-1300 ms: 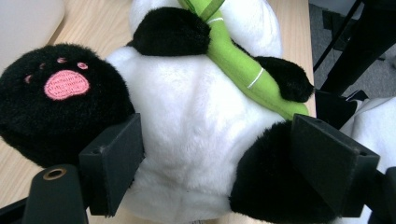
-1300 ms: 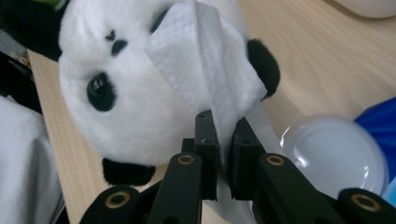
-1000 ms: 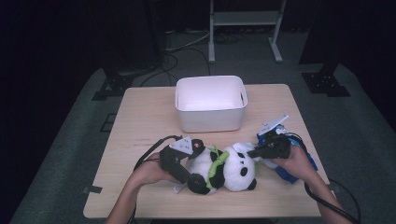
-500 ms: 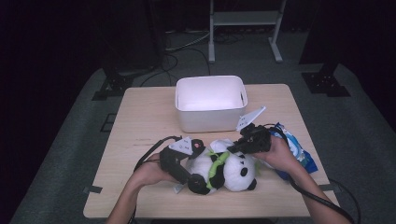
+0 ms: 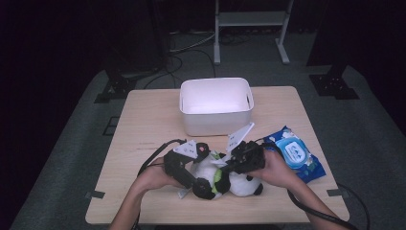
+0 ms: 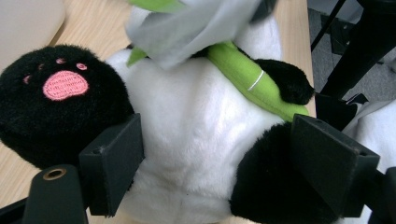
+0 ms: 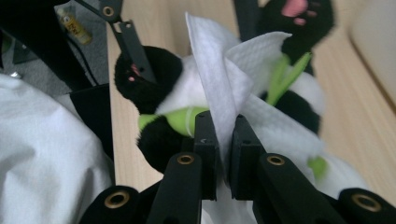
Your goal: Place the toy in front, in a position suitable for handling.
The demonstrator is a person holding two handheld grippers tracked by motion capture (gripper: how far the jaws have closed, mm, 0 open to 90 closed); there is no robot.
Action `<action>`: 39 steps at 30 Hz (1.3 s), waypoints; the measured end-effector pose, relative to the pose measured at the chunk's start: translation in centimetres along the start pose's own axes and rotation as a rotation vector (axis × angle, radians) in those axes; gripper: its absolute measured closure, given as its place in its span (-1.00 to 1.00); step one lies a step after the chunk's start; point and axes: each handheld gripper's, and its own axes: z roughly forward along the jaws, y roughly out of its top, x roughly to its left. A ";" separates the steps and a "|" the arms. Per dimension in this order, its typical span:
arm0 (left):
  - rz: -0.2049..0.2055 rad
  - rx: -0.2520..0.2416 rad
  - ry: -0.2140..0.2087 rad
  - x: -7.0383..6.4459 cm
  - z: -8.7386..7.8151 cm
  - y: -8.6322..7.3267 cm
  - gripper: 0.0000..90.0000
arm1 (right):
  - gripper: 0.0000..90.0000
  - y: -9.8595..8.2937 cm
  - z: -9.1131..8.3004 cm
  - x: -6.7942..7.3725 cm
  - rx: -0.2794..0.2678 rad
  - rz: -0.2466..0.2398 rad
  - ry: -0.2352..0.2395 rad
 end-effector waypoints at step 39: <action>-0.070 -0.033 0.075 1.8 -5.2 -3.2 -0.63 | 0.85 7.3 6.2 -1.8 0.149 -0.075 0.058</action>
